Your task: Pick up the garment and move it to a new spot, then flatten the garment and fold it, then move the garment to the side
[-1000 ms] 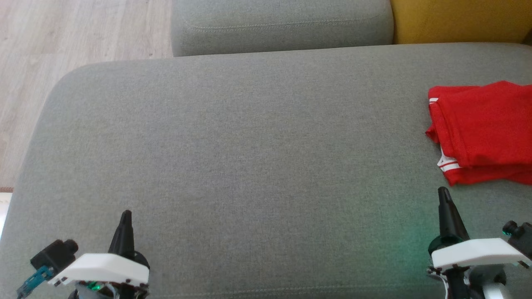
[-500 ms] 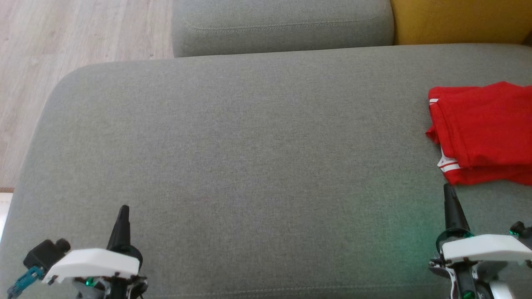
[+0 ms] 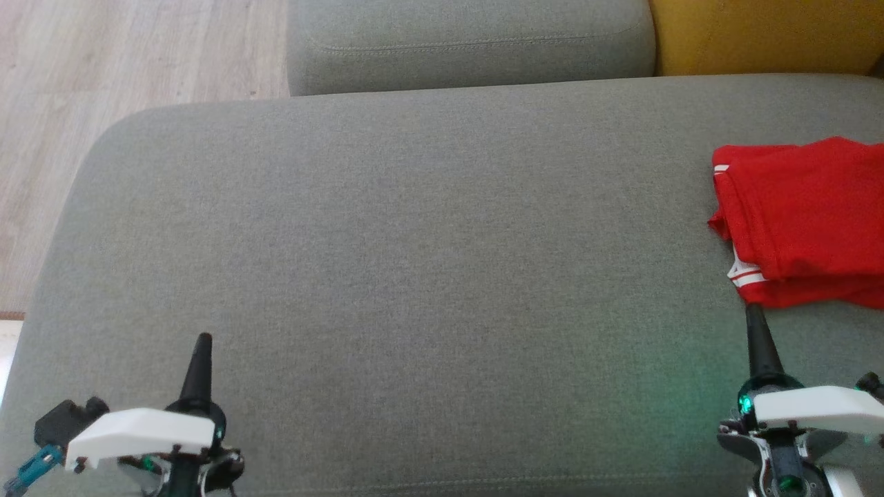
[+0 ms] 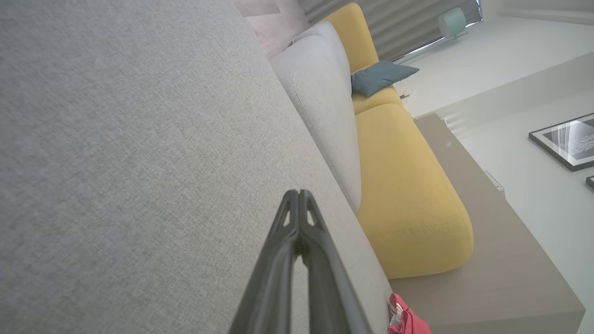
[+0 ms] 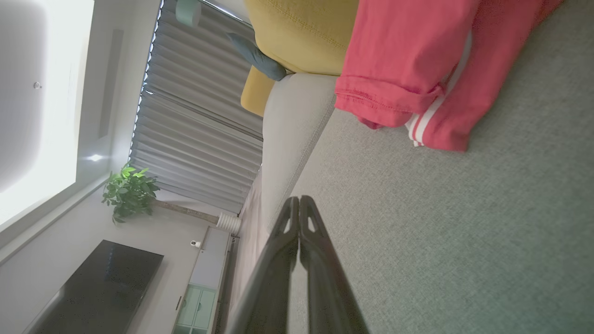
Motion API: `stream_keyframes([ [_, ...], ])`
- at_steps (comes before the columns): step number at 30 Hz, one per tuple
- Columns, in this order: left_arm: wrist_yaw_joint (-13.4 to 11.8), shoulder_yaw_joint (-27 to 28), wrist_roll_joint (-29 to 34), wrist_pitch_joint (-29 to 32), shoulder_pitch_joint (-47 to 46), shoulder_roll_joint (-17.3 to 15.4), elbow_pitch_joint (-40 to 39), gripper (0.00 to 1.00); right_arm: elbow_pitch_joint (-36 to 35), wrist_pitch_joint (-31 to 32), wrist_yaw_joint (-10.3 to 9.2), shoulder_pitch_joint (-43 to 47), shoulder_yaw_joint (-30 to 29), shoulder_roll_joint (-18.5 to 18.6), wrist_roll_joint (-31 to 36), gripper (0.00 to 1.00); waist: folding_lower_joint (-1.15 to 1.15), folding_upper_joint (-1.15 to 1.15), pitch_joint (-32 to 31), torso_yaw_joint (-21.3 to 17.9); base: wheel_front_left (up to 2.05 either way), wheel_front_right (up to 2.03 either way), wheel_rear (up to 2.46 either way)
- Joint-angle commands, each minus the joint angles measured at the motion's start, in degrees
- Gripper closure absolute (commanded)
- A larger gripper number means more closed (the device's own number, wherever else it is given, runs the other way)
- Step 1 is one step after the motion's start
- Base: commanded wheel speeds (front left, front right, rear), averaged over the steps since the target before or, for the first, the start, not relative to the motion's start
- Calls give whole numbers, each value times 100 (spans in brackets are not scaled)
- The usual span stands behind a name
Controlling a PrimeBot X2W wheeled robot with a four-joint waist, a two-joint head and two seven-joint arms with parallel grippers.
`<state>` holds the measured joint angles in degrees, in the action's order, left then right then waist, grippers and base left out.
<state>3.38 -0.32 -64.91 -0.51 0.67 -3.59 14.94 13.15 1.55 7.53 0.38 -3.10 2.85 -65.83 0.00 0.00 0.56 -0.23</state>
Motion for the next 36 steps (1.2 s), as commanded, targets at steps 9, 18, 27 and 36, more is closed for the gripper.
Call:
stream_keyframes([
  [9, 133, 316, -709, 187, -408, -11, -141, 100, -108, 96, -3, -404, 2, 129, -739, 100, 0, 0, -9, 6, 0, 0, 0],
  [18, 215, 425, -1302, 339, -491, 13, -125, 100, -53, 171, -4, -474, -47, 129, -1341, 100, 0, 0, -18, 11, 0, 0, 0],
  [27, 297, 535, -1896, 491, -573, 37, -109, 100, 2, 248, -4, -544, -99, 128, -1941, 100, 0, 0, -26, 16, 0, 0, 0],
  [36, 370, 632, -2424, 626, -646, 59, -95, 100, 51, 318, -4, -606, -145, 127, -2474, 100, 0, 0, -34, 21, 0, 0, 0],
])
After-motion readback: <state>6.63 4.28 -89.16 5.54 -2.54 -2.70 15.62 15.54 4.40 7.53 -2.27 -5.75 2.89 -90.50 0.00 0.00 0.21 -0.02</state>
